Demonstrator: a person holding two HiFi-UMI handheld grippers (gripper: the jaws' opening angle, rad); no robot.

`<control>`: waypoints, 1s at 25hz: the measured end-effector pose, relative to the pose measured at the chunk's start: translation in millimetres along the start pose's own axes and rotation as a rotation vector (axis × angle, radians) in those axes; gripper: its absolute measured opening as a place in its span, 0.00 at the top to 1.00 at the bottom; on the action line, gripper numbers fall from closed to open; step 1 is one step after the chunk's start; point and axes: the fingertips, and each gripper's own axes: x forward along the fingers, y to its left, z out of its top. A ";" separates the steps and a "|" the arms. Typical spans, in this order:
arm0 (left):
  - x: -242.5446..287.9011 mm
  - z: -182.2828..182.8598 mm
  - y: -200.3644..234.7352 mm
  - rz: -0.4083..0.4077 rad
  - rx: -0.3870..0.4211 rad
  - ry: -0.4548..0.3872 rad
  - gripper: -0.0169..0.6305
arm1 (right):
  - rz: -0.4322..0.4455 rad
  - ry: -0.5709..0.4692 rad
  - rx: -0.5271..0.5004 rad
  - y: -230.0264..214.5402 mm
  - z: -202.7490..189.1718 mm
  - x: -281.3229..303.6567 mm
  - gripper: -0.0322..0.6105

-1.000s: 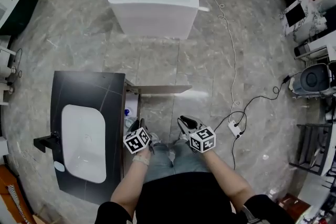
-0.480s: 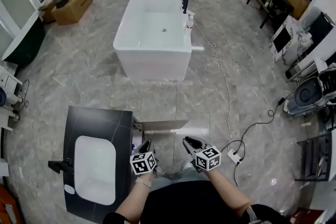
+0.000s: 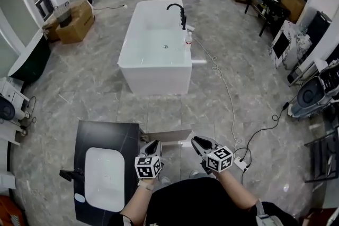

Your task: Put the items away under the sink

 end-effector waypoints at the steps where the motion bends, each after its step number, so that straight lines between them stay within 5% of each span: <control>1: -2.6 7.1 -4.8 -0.011 0.012 -0.007 0.90 | 0.003 -0.010 -0.003 1.2 7.8 -3.3 0.84; 13: -34.4 82.4 -56.8 -0.121 0.134 -0.173 0.92 | 0.024 -0.140 -0.052 13.9 74.1 -45.2 0.84; 17: -41.0 104.8 -64.1 -0.153 0.113 -0.227 0.92 | 0.029 -0.166 -0.068 15.8 88.3 -53.8 0.84; 25: -52.3 117.2 -70.3 -0.136 0.144 -0.252 0.92 | 0.031 -0.218 -0.131 22.2 113.6 -71.0 0.84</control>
